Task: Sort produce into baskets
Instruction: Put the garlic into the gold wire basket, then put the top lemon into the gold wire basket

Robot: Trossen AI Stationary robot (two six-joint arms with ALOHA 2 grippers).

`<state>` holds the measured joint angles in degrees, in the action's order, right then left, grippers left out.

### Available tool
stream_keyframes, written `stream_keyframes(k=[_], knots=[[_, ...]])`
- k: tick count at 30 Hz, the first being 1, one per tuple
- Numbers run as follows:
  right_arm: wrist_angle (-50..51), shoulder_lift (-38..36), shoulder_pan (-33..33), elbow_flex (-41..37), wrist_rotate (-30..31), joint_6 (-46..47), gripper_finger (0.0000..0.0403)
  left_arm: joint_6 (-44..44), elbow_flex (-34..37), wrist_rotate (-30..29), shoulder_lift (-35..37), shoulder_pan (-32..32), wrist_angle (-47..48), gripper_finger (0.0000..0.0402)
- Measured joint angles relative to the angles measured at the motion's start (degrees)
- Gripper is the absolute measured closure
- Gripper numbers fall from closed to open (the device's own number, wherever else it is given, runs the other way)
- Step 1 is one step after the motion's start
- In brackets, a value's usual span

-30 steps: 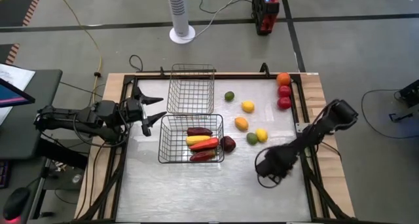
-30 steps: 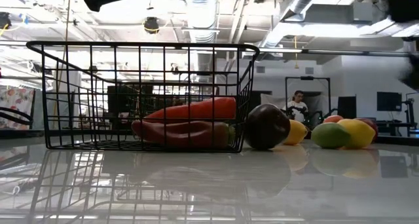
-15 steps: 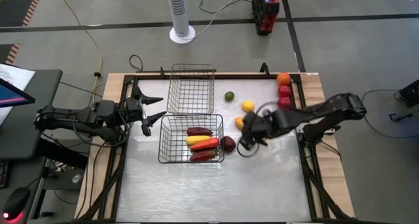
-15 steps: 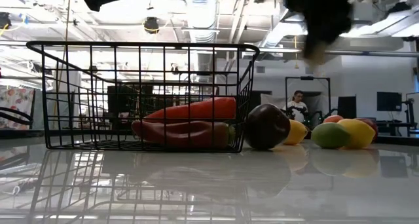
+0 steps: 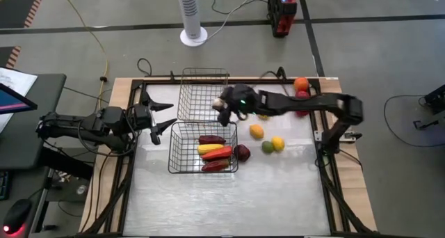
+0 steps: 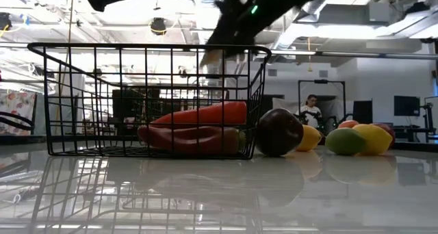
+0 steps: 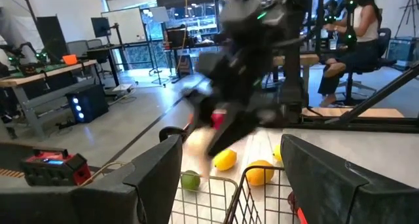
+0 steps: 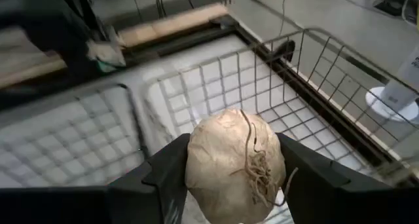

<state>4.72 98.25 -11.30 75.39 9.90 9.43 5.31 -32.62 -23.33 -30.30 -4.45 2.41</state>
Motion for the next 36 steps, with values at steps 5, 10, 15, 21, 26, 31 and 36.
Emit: stream_keyframes(k=[5, 10, 15, 21, 26, 31, 36], knots=[[1.73, 6.43, -3.09, 6.13, -7.46, -0.17, 0.0133, 0.05, 0.0, 0.0, 0.0, 0.0, 0.66, 0.0152], [7.91, 8.92, -3.9, 10.58, -8.3, -0.77, 0.0091, 0.47, 0.0, 0.0, 0.02, 0.0, 0.67, 0.0152], [15.38, 4.83, -3.9, 11.34, -4.02, -2.66, 0.0074, 0.16, 0.0, 0.02, 0.02, 0.0, 0.73, 0.0152], [31.24, -3.43, -3.9, 8.95, 3.77, -3.14, 0.0075, -0.08, 0.0, 0.02, -0.01, 0.0, 1.8, 0.0152], [35.78, -10.8, -4.47, -1.93, 5.58, 0.23, 0.0079, -1.45, 0.0, 0.04, 0.0, 0.0, 2.66, 0.0152], [30.34, -17.13, -6.37, -16.62, 6.98, 3.4, 0.0081, -2.06, 0.0, 0.07, 0.0, -0.01, 2.68, 0.0152], [19.13, -19.89, -8.46, -27.91, 6.13, 3.23, 0.0081, -2.57, 0.0, 0.07, 0.0, 0.0, 2.41, 0.0152]])
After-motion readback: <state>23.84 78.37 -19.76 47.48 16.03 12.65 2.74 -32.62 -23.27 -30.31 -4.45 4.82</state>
